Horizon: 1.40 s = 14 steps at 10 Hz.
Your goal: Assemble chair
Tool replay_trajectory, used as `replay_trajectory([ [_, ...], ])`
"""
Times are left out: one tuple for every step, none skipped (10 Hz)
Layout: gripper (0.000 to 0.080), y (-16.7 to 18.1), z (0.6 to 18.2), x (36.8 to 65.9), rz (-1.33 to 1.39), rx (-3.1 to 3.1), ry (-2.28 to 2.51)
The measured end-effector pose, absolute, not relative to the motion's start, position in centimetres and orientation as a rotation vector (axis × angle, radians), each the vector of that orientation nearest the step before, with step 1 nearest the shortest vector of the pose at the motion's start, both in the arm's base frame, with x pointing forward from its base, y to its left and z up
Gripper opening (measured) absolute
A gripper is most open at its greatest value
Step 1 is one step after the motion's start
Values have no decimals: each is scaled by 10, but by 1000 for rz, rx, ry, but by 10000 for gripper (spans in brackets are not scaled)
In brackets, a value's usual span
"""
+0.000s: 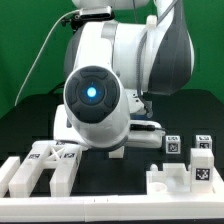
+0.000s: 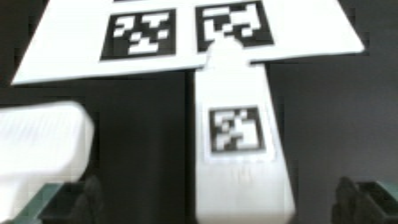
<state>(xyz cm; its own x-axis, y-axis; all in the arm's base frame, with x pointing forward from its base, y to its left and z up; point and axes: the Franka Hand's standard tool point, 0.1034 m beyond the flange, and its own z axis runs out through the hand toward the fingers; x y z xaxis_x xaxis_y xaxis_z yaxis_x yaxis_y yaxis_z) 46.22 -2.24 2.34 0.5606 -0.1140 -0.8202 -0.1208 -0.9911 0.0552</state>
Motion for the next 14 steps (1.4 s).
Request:
replay_trajectory([
  [649, -22, 18, 455, 1467, -2765, 226],
  [649, -16, 14, 448, 1482, -2768, 249],
  [649, -11, 13, 446, 1491, -2769, 247],
  [649, -13, 13, 446, 1490, -2768, 251],
  [527, -14, 12, 446, 1490, -2766, 254],
  [376, -14, 12, 446, 1491, -2766, 254],
  [285, -14, 12, 445, 1491, -2766, 255],
  [286, -14, 12, 445, 1491, -2765, 255],
  [286, -14, 12, 445, 1491, -2765, 256],
  [286, -14, 12, 445, 1491, -2765, 256],
  [286, -15, 12, 445, 1491, -2765, 256],
  [286, -15, 12, 445, 1491, -2765, 256],
  [286, -13, 15, 447, 1491, -2758, 262],
  [286, 0, 40, 466, 1465, -2728, 276],
])
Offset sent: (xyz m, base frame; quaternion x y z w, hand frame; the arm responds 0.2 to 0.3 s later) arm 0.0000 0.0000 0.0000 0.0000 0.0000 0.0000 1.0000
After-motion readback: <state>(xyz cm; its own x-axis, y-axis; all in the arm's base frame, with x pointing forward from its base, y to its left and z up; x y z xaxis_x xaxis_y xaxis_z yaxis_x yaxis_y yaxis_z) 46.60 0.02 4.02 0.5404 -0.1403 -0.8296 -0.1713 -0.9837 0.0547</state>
